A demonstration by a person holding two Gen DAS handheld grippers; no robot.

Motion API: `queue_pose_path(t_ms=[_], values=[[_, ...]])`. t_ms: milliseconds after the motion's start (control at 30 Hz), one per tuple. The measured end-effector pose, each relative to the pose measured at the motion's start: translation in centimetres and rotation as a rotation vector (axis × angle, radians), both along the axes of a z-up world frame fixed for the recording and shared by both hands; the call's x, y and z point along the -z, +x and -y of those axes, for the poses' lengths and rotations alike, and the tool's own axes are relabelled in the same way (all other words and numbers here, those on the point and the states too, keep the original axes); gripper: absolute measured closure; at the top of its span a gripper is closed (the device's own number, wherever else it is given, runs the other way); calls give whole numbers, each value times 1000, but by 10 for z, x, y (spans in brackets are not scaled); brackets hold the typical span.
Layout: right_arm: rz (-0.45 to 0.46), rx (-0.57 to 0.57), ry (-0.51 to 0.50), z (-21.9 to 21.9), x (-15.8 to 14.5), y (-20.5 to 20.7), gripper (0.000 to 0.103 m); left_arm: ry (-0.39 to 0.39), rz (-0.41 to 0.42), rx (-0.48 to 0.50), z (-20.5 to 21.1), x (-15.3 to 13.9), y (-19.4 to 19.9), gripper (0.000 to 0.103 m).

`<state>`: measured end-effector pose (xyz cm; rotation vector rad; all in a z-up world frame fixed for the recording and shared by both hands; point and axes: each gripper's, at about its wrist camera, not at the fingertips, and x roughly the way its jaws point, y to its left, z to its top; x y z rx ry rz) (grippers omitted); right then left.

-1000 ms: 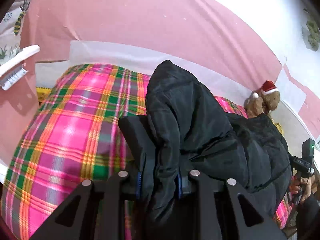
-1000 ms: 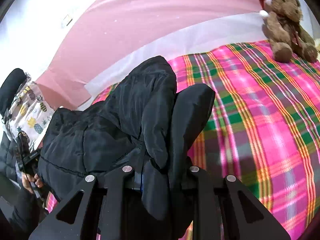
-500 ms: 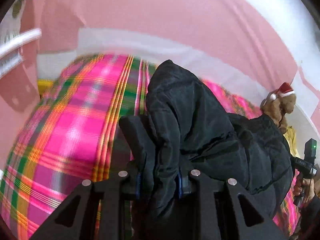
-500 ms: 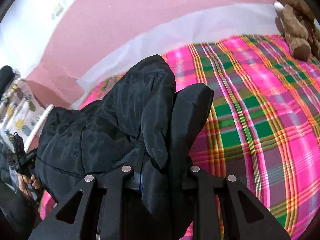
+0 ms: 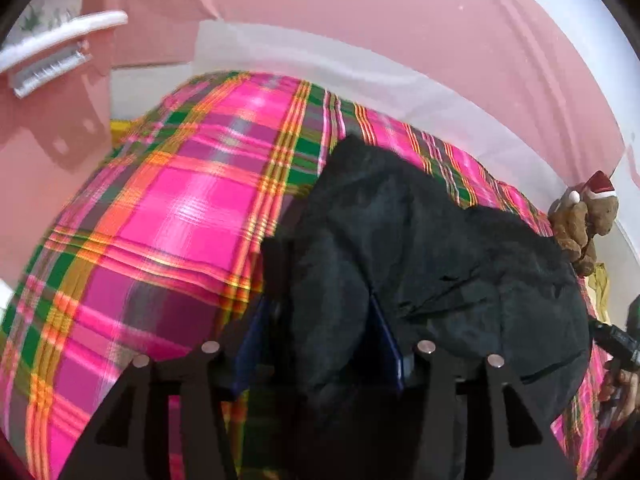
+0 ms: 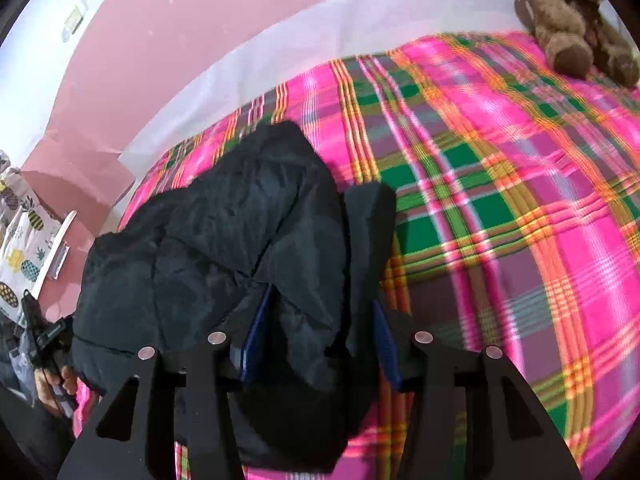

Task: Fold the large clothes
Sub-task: 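Fold the held jacket edge over onto the bundle with both tools, then release the jacket and pull both tools back from the bundle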

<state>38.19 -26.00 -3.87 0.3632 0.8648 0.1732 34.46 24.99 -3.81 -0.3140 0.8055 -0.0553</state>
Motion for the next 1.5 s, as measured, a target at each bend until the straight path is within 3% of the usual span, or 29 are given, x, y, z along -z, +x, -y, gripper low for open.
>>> queue_pose_path(t_ms=[100, 200, 433, 733, 933, 1267, 1400, 1500], values=[[64, 20, -52, -3, -20, -19, 54, 26, 44, -38, -2, -16, -15, 49], [102, -3, -68, -15, -32, -32, 54, 39, 90, -10, 10, -26, -29, 49], [3, -62, -150, -44, 3, -22, 54, 99, 2, 49, 39, 4, -18, 49], [36, -60, -182, -48, -13, -46, 54, 138, 51, 37, 54, -21, -56, 49], [63, -83, -194, -60, -24, -78, 54, 174, 72, 82, 82, -35, -89, 48], [125, -108, -212, -87, -48, -146, 54, 146, 75, 107, 129, -48, -153, 41], [140, -118, -222, -98, -52, -179, 54, 139, 70, 112, 148, -47, -184, 31], [135, -117, -232, -102, -52, -199, 53, 170, 70, 106, 160, -49, -206, 30]])
